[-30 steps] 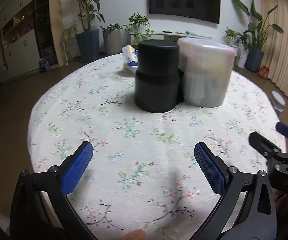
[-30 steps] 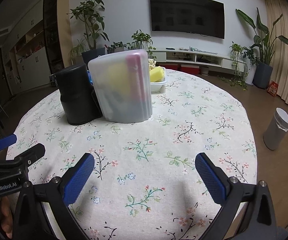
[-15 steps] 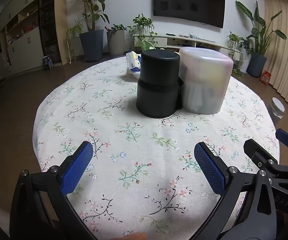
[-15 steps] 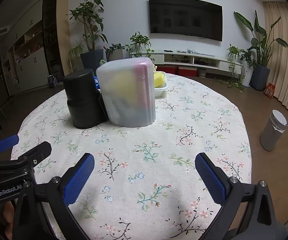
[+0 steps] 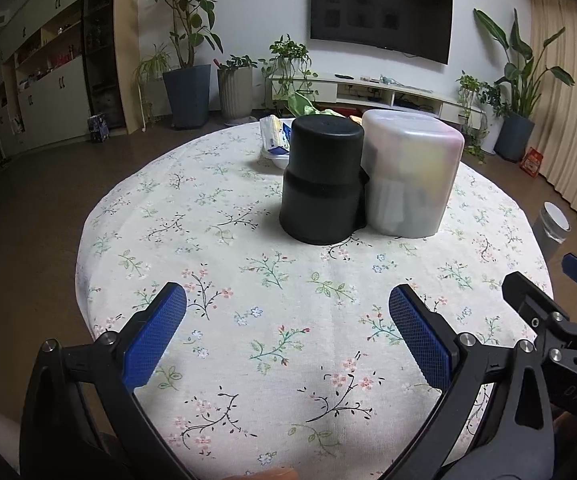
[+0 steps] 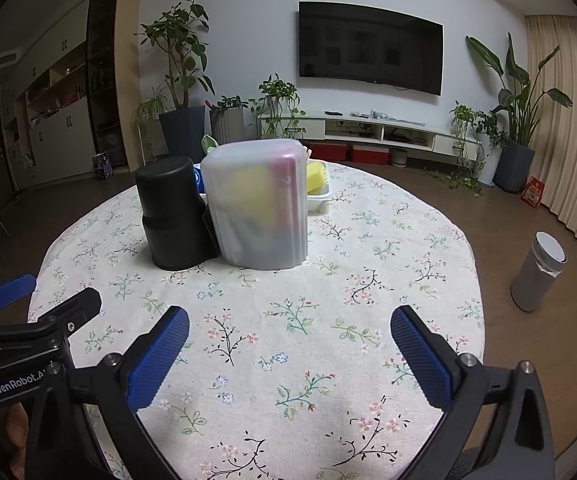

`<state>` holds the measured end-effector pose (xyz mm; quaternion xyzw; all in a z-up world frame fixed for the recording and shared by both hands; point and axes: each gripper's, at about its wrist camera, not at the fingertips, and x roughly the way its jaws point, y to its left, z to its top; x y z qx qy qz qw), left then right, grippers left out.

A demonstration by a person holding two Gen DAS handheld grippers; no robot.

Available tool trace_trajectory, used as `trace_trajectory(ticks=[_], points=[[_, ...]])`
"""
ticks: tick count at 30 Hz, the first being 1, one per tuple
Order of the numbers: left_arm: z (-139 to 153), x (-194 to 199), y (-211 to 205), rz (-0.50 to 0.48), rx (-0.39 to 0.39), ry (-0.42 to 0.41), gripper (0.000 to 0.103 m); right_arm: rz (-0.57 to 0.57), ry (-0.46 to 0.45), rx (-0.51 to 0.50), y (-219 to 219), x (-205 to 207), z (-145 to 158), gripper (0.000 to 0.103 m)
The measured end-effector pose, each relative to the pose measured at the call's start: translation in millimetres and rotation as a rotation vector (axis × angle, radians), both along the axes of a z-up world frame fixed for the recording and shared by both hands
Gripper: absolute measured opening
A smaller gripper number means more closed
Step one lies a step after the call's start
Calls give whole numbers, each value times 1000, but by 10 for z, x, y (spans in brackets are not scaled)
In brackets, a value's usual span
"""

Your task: Organize soft objects

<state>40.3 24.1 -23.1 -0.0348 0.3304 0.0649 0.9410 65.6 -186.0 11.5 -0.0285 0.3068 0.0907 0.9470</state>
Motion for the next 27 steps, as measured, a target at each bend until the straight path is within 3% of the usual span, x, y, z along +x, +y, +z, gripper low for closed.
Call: trace_trajectory(ticks=[9,15,27], points=[[-1,-24,69,13,-44,16,103,-12,-15,5,-52,-43,88,103],[32,-23,42,48,2,33,103,-14,-12,6,-70,-56,105,103],[107,-74,43,25,-14,1,103,-17,-19,1,-65,-71,145,103]])
